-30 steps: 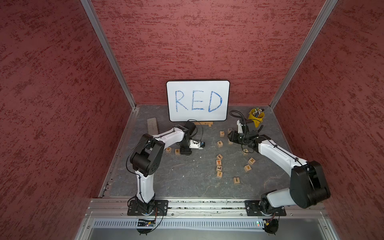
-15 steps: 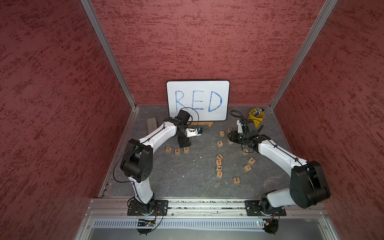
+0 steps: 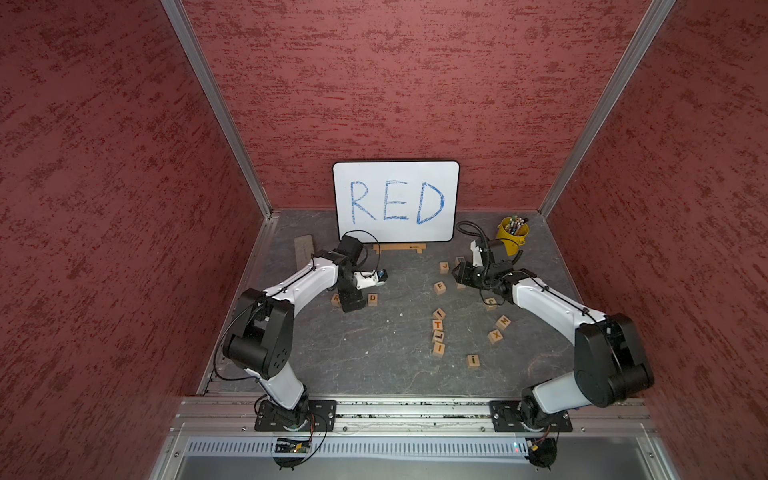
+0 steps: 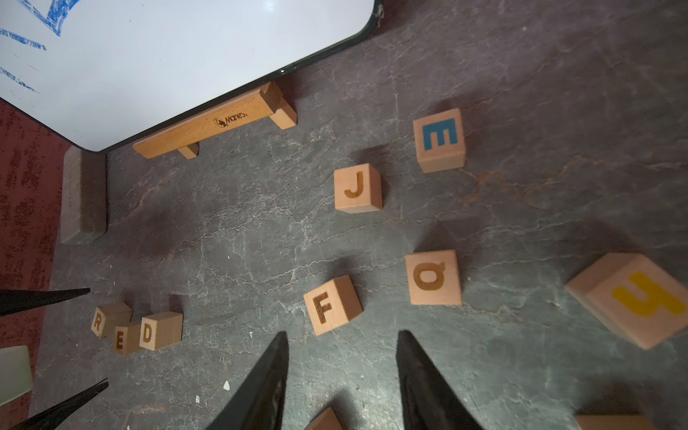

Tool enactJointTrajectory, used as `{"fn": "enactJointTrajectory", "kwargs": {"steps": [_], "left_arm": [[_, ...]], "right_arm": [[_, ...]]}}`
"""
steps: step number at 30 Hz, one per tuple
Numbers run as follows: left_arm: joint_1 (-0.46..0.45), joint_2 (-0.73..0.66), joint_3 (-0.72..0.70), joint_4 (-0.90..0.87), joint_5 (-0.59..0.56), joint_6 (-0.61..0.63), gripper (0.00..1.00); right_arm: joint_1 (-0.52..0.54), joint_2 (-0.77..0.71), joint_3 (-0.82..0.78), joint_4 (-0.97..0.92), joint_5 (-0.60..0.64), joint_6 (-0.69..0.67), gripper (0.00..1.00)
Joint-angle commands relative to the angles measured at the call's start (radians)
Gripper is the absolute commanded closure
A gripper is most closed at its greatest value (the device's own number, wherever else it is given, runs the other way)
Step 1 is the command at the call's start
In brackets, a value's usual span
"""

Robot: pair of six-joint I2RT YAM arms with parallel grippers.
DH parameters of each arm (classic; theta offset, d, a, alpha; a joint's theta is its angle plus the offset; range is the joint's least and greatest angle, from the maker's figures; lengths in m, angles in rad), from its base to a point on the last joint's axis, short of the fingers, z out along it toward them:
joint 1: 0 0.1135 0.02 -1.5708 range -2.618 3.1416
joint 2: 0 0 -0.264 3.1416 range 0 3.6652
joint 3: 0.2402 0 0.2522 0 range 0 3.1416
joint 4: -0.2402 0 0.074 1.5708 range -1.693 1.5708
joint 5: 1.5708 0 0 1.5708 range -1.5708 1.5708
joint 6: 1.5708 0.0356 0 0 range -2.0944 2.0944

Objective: Assemble the uppercase word "red" with letter blocks
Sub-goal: Adjust the letter block at the center of the board.

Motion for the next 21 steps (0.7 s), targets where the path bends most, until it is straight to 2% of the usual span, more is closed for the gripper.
{"fn": "enactJointTrajectory", "kwargs": {"steps": [1,10,17,21], "left_arm": [[0.002,0.007,-0.009,0.063,-0.008,0.028,0.01],[0.006,0.029,-0.046,0.123,-0.031,0.078,0.00],[0.015,0.022,-0.018,0.084,-0.005,0.067,0.01],[0.015,0.034,-0.045,0.128,-0.028,0.082,0.01]], "right_arm": [[-0.003,-0.020,0.015,0.019,0.002,0.016,0.51],[-0.003,-0.034,0.010,-0.001,0.013,0.014,0.51],[-0.003,-0.058,0.017,-0.009,0.017,0.011,0.51],[-0.003,-0.055,0.021,-0.009,0.015,0.011,0.51]]}}
